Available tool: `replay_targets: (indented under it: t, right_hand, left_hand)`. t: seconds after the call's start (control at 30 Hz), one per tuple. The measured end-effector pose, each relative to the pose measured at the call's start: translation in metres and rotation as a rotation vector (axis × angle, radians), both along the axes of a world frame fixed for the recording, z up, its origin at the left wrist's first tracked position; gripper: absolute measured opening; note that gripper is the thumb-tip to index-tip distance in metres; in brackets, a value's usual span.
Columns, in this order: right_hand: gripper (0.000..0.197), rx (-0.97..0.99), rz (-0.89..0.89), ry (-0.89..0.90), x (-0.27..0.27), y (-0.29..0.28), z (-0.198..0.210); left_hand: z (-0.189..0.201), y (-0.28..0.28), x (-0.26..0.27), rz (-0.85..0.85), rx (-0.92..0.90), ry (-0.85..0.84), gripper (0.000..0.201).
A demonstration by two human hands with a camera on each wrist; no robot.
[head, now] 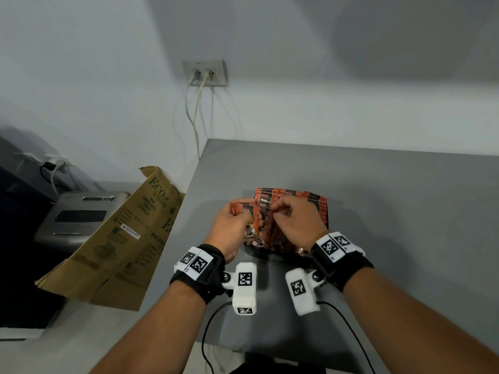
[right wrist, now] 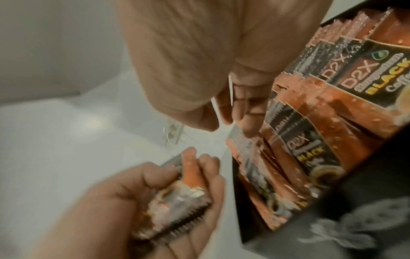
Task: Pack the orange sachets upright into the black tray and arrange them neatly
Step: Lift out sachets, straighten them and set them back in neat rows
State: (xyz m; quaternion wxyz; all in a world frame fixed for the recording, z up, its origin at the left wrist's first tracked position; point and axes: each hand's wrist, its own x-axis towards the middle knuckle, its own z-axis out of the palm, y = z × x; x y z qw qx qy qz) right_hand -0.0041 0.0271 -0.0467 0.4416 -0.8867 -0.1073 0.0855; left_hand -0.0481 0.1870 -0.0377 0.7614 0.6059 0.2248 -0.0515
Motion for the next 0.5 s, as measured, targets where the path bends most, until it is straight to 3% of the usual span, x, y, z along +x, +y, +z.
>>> replay_targets:
  t: [0.07, 0.13, 0.3, 0.4, 0.5]
  right_hand:
    - [0.022, 0.197, -0.011, 0.080, 0.002, -0.006, 0.010]
    - [0.026, 0.275, 0.032, 0.111, 0.003, -0.010, 0.017]
    - [0.021, 0.195, -0.017, -0.002, 0.008, -0.020, 0.016]
    - [0.025, 0.145, -0.072, -0.007, 0.006, -0.025, 0.009]
    - [0.025, 0.023, -0.019, -0.008, 0.000, -0.020, -0.001]
  left_hand:
    - [0.001, -0.006, 0.000, -0.077, -0.007, -0.047, 0.043]
    - [0.002, -0.012, 0.001, -0.128, -0.036, -0.078, 0.048]
    - [0.002, -0.015, 0.001, -0.105, 0.048, -0.060, 0.033]
    - [-0.003, -0.004, 0.004, 0.049, 0.096, -0.014, 0.019]
    - [-0.005, 0.007, 0.005, 0.143, 0.115, 0.014, 0.022]
